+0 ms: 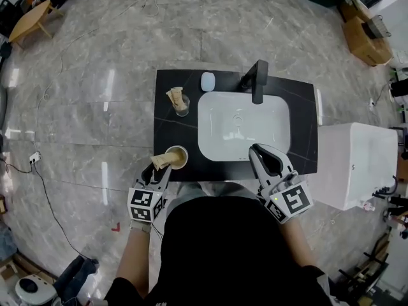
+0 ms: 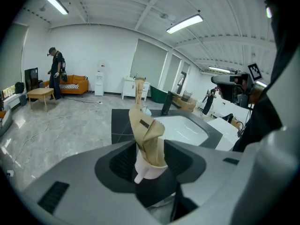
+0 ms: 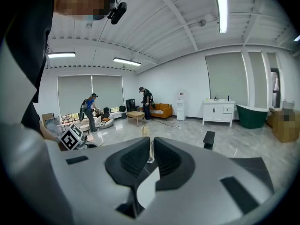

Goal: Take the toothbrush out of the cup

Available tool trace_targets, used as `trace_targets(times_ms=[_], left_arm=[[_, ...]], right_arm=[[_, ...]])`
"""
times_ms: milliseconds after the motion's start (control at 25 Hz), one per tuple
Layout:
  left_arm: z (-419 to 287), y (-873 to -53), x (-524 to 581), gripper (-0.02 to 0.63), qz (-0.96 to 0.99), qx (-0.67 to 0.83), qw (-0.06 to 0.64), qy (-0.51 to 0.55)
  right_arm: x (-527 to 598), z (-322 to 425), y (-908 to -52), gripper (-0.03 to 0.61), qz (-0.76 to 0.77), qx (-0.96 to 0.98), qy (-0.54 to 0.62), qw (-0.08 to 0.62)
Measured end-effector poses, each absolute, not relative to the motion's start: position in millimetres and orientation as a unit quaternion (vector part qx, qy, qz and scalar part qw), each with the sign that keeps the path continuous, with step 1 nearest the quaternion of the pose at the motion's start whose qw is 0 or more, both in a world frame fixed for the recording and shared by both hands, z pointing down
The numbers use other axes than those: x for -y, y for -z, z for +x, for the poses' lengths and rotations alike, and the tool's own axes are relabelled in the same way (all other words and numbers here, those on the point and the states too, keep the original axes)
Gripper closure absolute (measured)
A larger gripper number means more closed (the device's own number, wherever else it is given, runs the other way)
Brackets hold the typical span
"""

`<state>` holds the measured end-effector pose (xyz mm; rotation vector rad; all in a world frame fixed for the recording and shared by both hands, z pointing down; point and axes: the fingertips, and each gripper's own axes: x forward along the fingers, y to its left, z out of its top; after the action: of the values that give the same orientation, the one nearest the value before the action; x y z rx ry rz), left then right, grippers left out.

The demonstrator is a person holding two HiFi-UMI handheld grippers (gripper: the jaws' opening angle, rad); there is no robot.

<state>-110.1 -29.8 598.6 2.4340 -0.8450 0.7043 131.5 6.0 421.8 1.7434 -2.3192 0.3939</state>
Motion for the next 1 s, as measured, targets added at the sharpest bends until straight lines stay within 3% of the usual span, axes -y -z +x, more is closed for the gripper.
trace_targets(times_ms=[280,640,1000], left_arm=[[-105,-594,46,0.448,0.887,0.315,0.231,-0.246],[-97,-587,56,0.541,0.89,0.32,0.221,-0.238],[-87,-567,58,0.557,0.897,0.313,0.201,-0.238]], right_arm=[[-14,141,-418,0.532,0.609,0.775,-0.132,0.105],[-18,149,-414,0.532,0.618,0.769,-0.127,0.099],[-20,156,-414,0.532,0.621,0.768,-0.126,0.089]])
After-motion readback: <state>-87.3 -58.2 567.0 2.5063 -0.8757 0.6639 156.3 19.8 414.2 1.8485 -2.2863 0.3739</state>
